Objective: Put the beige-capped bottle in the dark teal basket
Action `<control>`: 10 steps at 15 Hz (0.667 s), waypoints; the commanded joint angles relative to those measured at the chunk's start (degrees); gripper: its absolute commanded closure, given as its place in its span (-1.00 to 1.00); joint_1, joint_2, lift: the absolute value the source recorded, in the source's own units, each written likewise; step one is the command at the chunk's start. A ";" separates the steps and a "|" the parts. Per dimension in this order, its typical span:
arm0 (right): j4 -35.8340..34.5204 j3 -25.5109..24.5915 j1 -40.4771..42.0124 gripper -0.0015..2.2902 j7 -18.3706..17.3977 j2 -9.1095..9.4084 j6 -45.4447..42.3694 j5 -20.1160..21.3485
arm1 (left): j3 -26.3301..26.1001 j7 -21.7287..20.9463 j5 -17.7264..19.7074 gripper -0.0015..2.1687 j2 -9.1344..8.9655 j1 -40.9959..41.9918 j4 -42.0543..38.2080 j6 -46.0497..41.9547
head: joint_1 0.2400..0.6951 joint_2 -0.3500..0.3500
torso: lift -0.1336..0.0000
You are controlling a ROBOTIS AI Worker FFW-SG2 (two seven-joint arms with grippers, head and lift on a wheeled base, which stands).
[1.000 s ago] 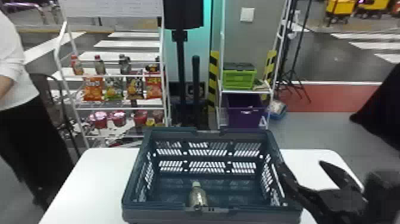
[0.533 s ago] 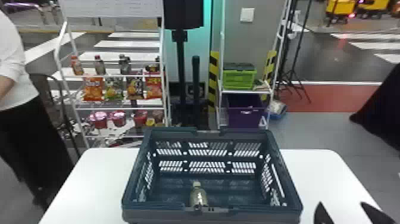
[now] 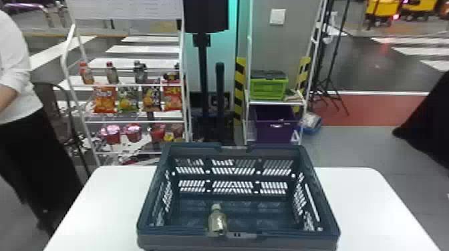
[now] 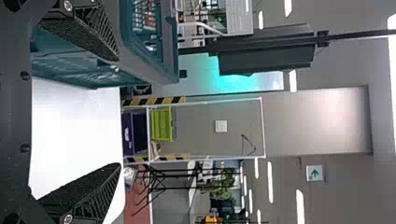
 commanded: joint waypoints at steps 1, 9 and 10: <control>3.27 -3.43 0.96 -0.92 0.06 1.45 -0.39 -1.20 | 0.05 0.93 -0.01 -0.89 0.25 0.06 0.51 0.14 | 0.14 0.00 | 1.00; 31.57 -15.65 -6.51 -0.99 12.54 6.28 -6.54 -0.06 | -0.21 11.39 -1.85 -0.90 -0.01 -0.03 10.09 -5.48 | 0.14 0.00 | 1.00; 34.12 -15.65 -7.83 -0.99 12.63 6.02 -6.54 0.73 | -0.21 12.09 -1.68 -0.90 -0.01 -0.56 10.35 -4.61 | 0.14 0.00 | 1.00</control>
